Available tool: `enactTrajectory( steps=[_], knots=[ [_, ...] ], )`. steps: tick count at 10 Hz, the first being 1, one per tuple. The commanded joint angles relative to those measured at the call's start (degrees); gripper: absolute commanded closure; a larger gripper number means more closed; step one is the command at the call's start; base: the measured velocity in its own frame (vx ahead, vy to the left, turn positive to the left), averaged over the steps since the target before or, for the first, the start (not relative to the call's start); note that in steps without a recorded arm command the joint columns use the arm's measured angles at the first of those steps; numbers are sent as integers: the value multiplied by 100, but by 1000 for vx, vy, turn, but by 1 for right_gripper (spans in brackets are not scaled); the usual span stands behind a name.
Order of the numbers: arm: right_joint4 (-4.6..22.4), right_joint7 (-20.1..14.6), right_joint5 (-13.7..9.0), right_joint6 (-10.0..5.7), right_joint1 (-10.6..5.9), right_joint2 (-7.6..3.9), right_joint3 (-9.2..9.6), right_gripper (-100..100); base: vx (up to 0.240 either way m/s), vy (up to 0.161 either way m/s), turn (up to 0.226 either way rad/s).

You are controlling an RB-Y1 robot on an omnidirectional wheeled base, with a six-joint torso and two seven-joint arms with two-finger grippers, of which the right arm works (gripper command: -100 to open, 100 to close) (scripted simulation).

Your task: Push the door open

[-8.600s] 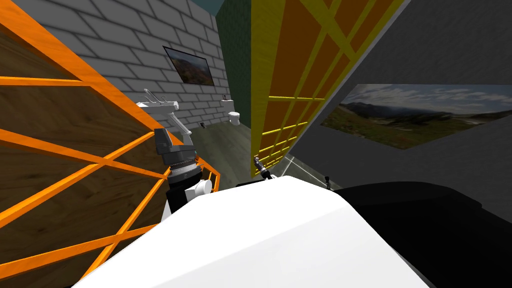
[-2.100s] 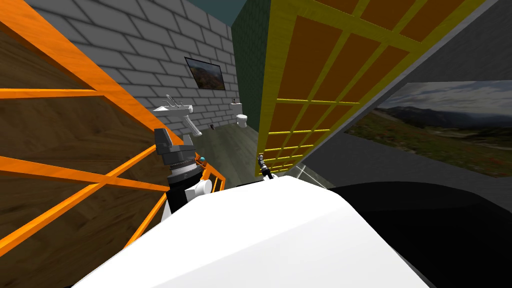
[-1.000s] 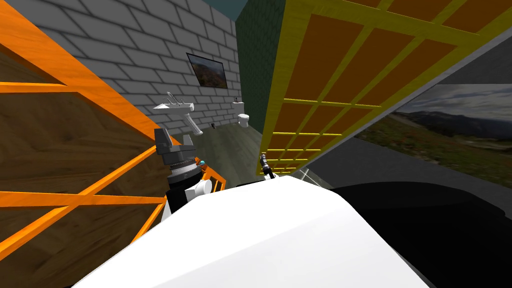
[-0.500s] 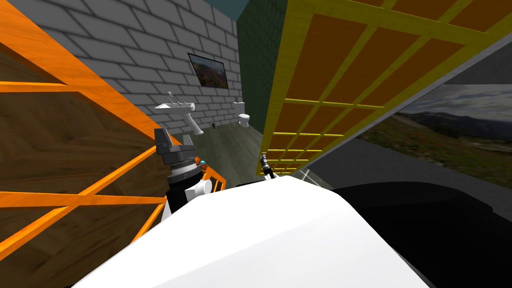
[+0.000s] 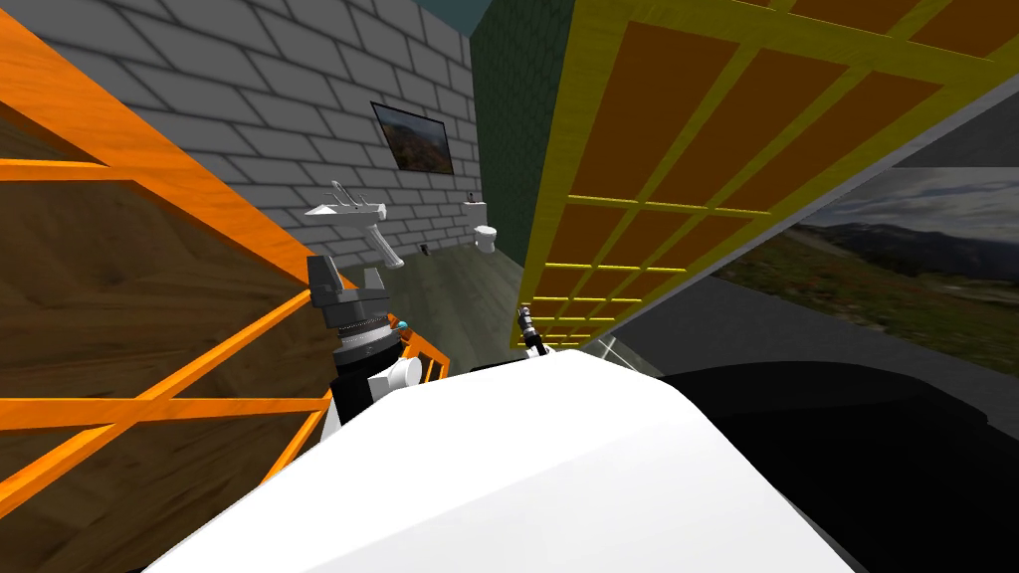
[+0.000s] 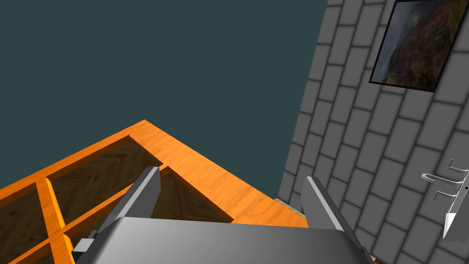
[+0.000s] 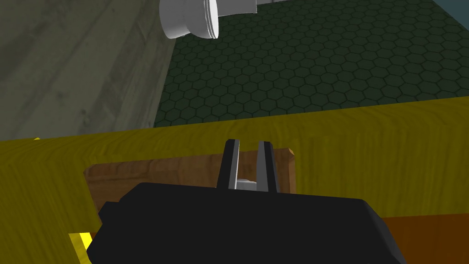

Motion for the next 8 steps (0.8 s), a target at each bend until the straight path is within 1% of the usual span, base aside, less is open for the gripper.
enactTrajectory(
  steps=[1, 4, 5, 6, 8],
  knots=[
    [93, 0, -76, -11, 7, -166, -140, 100, 7, -1, 5],
    [93, 0, -76, -11, 7, -166, -140, 100, -3, 3, -4],
    [172, -190, -138, -122, -78, -9, -28, 100, 29, 29, 86],
    [92, -256, -167, -103, -47, 8, 34, -100, -3, 28, 69],
    [44, -480, -298, -107, -16, -23, 64, -100, -43, -5, 0]
  ],
)
